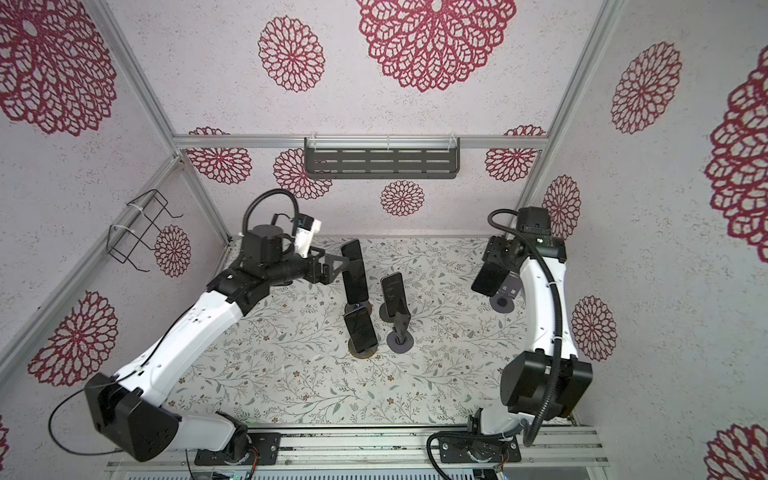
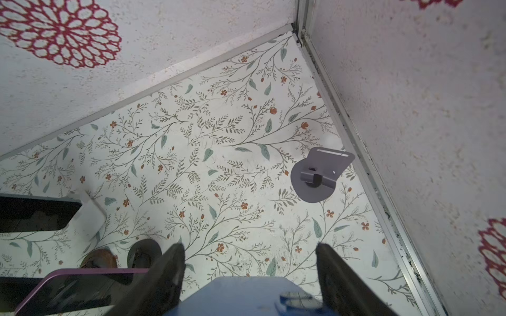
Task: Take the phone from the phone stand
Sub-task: 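Lift the phone with the right gripper while the left gripper reaches toward it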
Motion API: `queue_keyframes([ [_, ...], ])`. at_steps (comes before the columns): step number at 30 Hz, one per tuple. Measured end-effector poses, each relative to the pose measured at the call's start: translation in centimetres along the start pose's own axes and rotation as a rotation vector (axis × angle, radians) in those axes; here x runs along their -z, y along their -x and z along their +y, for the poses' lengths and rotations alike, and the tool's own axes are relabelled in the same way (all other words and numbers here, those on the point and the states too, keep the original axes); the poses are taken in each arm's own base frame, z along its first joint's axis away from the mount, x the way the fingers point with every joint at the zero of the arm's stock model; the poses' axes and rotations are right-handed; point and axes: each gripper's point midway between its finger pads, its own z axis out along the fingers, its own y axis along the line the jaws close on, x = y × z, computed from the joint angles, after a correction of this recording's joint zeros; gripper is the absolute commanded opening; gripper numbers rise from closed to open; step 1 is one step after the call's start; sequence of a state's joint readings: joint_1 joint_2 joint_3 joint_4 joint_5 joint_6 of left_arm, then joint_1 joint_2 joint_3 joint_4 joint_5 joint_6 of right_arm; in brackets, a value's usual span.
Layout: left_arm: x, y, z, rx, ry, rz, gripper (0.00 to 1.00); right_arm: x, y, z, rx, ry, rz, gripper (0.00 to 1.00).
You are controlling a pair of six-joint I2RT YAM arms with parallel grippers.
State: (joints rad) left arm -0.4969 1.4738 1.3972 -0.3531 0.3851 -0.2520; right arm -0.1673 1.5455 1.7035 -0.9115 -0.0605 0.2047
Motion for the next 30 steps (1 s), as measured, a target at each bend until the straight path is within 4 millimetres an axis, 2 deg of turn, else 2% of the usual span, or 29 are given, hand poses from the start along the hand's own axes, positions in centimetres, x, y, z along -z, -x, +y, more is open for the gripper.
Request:
queue_keyframes([
  [4,-5.0,-1.5,-4.0,-0.072,-0.176,0.059,0.81,0.5,-1.4,1.3,0.009,0.062,0.029,0.19],
  [7,-7.7,-2.2,-6.5,-0.102,-0.299,0.091,0.76,0.9,-2.5,2.5,0.021,0.113,0.057,0.17],
  [18,-13.8,-0.6,-13.0,-0.193,-0.542,0.073,0.80,3.4,-4.0,5.7,0.045,0.263,0.089,0.13],
  [24,-17.5,-2.8,-14.4,-0.194,-0.590,0.115,0.83,4.0,-4.4,7.0,0.052,0.327,0.102,0.11],
  [30,-19.4,-4.0,-15.0,-0.185,-0.605,0.137,0.84,4.3,-4.8,8.1,0.067,0.365,0.114,0.11],
])
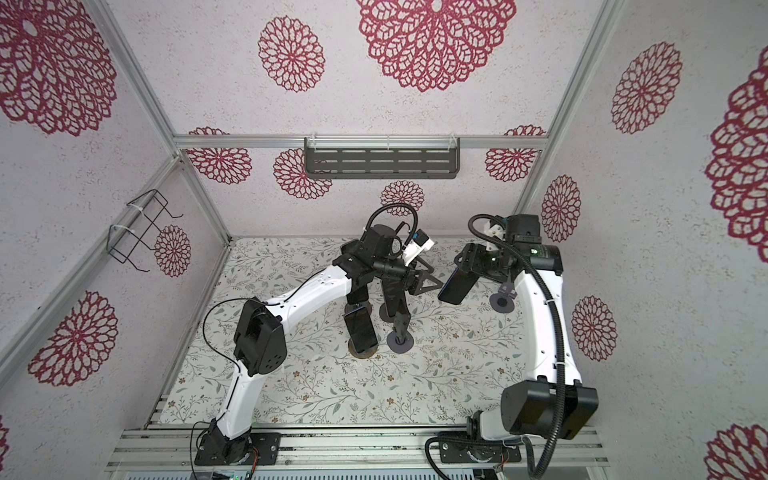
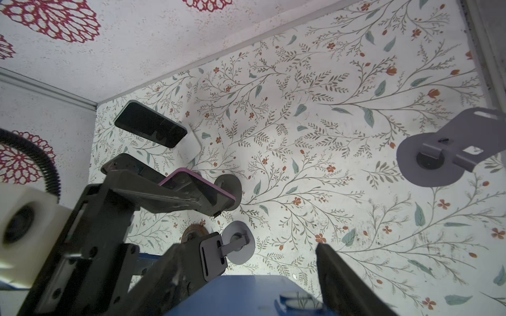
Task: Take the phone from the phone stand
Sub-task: 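Lift the phone with the right gripper while the left gripper reaches toward it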
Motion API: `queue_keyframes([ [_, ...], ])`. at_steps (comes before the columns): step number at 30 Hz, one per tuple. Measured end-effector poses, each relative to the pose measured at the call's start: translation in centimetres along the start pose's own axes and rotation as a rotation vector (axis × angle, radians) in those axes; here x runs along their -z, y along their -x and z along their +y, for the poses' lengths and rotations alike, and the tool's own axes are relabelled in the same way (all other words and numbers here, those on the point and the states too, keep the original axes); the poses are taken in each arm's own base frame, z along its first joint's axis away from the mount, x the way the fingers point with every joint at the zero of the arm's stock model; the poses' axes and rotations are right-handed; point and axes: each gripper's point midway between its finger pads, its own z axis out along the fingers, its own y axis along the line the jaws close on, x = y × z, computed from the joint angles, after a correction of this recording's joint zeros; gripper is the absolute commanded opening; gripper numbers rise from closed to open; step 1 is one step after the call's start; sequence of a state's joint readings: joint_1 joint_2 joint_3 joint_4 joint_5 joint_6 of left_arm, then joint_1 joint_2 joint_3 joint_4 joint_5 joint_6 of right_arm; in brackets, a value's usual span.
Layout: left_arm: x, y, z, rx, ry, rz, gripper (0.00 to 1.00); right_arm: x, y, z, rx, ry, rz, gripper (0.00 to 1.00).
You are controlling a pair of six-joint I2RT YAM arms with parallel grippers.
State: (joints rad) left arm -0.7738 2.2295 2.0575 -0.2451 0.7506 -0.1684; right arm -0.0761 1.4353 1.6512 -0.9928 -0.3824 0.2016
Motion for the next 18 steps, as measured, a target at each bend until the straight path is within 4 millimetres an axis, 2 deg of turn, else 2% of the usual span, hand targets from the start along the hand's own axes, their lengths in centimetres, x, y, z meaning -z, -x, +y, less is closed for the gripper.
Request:
queue_keyframes([
  [4,-0.6,0.8,-0.7,-0.014,-0.017,-0.016,0.80,-0.1,-0.1,0.4,0.004,0.012,0.004,0.11],
  [8,-1.3,1.5,-1.5,-0.028,-0.037,-0.031,0.71,-0.1,-0.1,0.6,0.006,0.020,0.005,0.11],
  [18,-2.7,0.8,-2.3,-0.027,-0.057,-0.014,0.26,-0.7,0.1,1.0,0.007,0.052,-0.008,0.10],
])
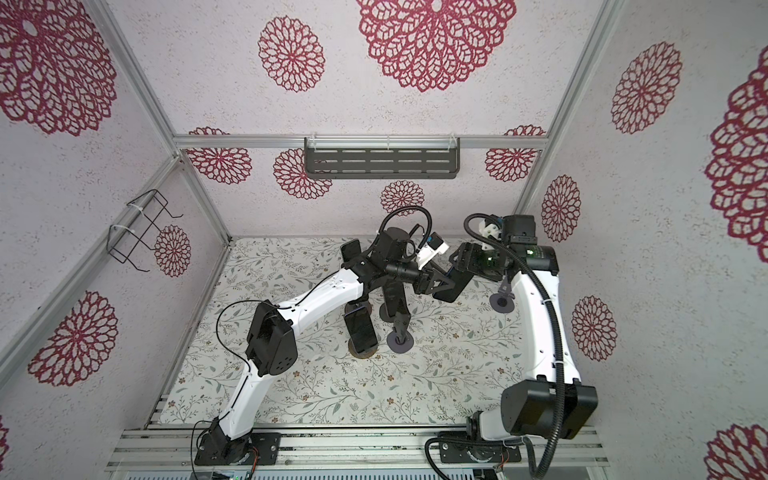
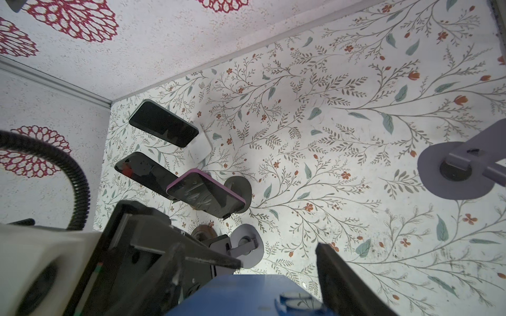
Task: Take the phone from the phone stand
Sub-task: 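Lift the phone with the right gripper while the left gripper reaches toward it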
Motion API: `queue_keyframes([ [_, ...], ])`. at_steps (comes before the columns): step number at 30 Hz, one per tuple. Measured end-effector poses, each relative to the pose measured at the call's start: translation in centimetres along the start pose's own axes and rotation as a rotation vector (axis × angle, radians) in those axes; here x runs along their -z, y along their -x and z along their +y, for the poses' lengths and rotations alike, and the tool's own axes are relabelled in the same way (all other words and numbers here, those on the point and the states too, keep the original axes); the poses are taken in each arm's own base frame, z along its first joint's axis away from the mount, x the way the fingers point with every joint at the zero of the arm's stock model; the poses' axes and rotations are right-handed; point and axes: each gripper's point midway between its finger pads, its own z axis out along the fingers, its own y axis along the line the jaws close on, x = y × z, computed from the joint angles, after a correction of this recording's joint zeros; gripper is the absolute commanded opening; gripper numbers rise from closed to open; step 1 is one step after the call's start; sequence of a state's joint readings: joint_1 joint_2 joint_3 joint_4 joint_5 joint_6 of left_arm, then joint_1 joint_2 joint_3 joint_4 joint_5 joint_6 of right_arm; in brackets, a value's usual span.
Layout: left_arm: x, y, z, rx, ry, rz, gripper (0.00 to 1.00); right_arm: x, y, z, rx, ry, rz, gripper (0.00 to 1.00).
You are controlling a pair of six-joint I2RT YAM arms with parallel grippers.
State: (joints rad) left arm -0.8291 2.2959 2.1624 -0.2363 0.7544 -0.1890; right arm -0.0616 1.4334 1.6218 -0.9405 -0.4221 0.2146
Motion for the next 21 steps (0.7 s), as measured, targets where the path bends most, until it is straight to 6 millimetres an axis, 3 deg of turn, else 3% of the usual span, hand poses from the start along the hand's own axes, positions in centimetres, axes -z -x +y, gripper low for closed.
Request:
queue_keyframes([
  [5,0.0,0.2,0.1,-0.004,0.007,-0.007,0.04,-0.1,0.1,0.2,-0.010,0.012,-0.003,0.11],
  [8,-0.1,0.3,0.1,0.003,0.018,-0.013,0.00,-0.1,0.1,0.1,-0.015,0.009,-0.003,0.16],
  [9,-0.1,0.4,0.1,0.007,0.018,-0.014,0.00,-0.1,0.1,0.1,-0.014,0.009,-0.004,0.23],
  [12,-0.1,0.5,0.1,0.015,0.016,-0.020,0.00,-0.1,0.3,0.1,-0.011,0.011,-0.010,0.68],
  [14,-0.1,0.7,0.0,0.018,0.014,-0.027,0.00,0.2,0.4,0.1,-0.013,0.009,-0.016,0.87],
  [16,-0.1,0.8,-0.2,0.031,-0.001,-0.031,0.00,0.7,0.9,0.2,-0.008,0.029,-0.029,0.92],
  [21,0.8,0.5,0.1,0.086,-0.006,-0.024,0.00,2.5,3.0,0.2,-0.007,0.090,-0.120,0.92],
])
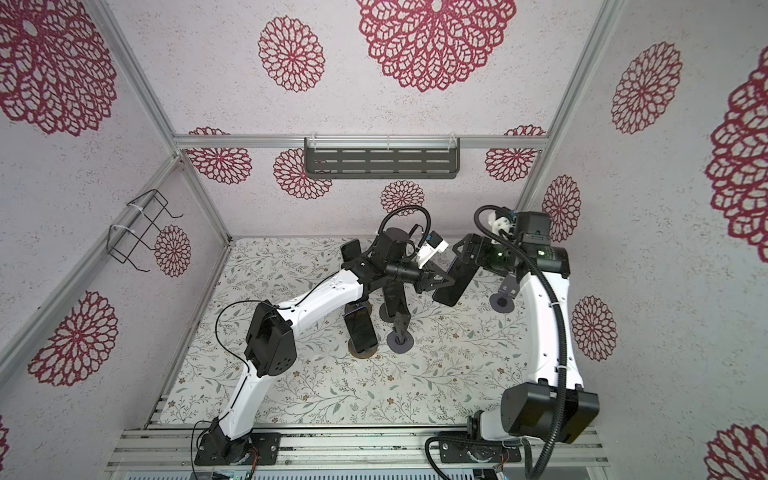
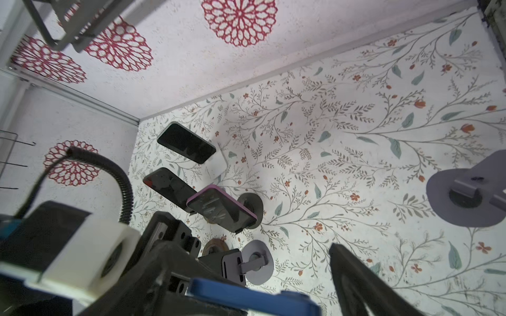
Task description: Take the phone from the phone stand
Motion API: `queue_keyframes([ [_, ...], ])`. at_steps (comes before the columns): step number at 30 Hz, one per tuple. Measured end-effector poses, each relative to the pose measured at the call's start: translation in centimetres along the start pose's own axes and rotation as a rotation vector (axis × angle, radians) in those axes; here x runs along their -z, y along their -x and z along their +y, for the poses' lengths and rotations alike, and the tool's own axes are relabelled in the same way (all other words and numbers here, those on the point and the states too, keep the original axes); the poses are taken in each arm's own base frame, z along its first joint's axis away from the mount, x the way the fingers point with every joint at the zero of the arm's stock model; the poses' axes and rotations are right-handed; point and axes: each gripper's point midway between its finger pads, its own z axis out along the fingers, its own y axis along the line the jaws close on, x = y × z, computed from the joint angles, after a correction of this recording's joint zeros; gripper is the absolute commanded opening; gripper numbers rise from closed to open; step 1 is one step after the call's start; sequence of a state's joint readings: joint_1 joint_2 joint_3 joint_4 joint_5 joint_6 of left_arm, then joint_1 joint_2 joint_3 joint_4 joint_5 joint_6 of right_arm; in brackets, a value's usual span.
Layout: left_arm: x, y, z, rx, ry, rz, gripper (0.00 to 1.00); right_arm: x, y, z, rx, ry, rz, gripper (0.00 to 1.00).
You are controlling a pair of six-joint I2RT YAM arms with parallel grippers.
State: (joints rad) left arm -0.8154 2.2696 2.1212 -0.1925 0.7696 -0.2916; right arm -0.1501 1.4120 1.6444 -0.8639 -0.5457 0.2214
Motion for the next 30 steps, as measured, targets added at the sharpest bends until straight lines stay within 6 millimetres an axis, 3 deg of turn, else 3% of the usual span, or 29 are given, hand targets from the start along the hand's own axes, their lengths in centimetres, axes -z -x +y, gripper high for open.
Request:
queue_keyframes([
  [3,1.9,0.3,0.4,0.040,0.024,0.016,0.00,0.4,0.7,0.6,0.000,0.067,-0.066,0.89],
  [6,5.7,2.0,1.0,0.080,0.072,0.005,0.00,0.0,0.3,1.9,0.001,0.171,-0.090,0.83],
  [10,12.8,4.7,0.6,0.107,0.142,-0.054,0.00,-1.3,-0.7,3.5,0.007,0.336,-0.076,0.77],
  [14,18.1,7.2,-1.6,0.082,0.160,-0.119,0.00,-2.3,-2.1,5.6,0.040,0.478,-0.033,0.72],
  [18,19.2,7.3,-4.9,0.090,0.072,-0.119,0.00,-2.0,-3.0,9.4,0.130,0.626,-0.012,0.70],
  [21,18.9,6.1,-5.4,0.140,0.012,-0.095,0.00,-1.6,-3.3,12.3,0.206,0.728,-0.023,0.70],
  [24,18.8,4.3,-4.3,0.227,0.003,-0.066,0.00,-1.5,-3.6,14.1,0.240,0.805,-0.037,0.70],
  [30,19.4,2.1,-1.6,0.346,0.022,-0.073,0.00,-1.2,-4.0,15.7,0.237,0.898,-0.048,0.66],
])
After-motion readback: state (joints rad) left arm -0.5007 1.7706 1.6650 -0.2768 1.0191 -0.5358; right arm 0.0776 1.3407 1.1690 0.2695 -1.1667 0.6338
